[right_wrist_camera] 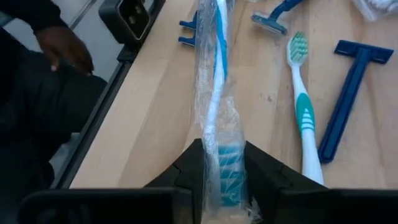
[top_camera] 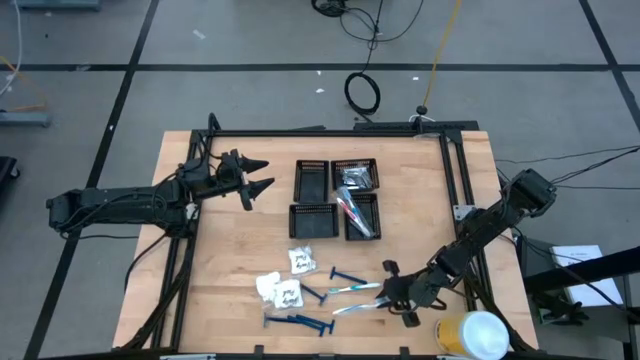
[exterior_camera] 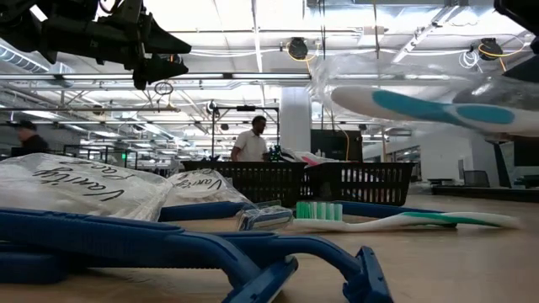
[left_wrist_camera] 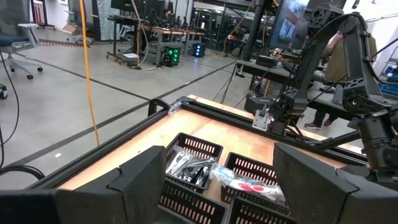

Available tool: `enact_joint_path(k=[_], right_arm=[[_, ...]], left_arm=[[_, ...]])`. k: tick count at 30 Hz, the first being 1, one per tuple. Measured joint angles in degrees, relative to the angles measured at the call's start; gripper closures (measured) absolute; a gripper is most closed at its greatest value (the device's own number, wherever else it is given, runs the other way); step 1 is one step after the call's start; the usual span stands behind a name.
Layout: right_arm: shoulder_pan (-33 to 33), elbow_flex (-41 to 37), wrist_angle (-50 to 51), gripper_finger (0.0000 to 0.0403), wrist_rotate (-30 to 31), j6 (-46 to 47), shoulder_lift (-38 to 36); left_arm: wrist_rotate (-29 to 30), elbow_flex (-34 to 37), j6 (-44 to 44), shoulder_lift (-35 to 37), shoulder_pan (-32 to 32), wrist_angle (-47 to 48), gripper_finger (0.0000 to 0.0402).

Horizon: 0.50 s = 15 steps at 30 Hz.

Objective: Pick & Place Travel size toiletries
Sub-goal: Put the blue toothbrush into the bottom right black bin

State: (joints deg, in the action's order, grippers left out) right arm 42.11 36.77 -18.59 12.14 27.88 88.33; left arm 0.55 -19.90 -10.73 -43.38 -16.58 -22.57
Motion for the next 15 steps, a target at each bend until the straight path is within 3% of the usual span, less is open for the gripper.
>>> enact_joint_path(k=[10,15], right_arm=[[-1.91,0.02,-4.58,0.0336,9.93,7.85,0.0],[-3.88,0.04,-9.11,0.0336,21.0,8.22,0.0]], left_arm=[[0.01,0.0,0.0,-0.01,0.0,0.01,0.0117],[0.01,0.0,0.0,-0.01,0.0,0.01,0.0117]])
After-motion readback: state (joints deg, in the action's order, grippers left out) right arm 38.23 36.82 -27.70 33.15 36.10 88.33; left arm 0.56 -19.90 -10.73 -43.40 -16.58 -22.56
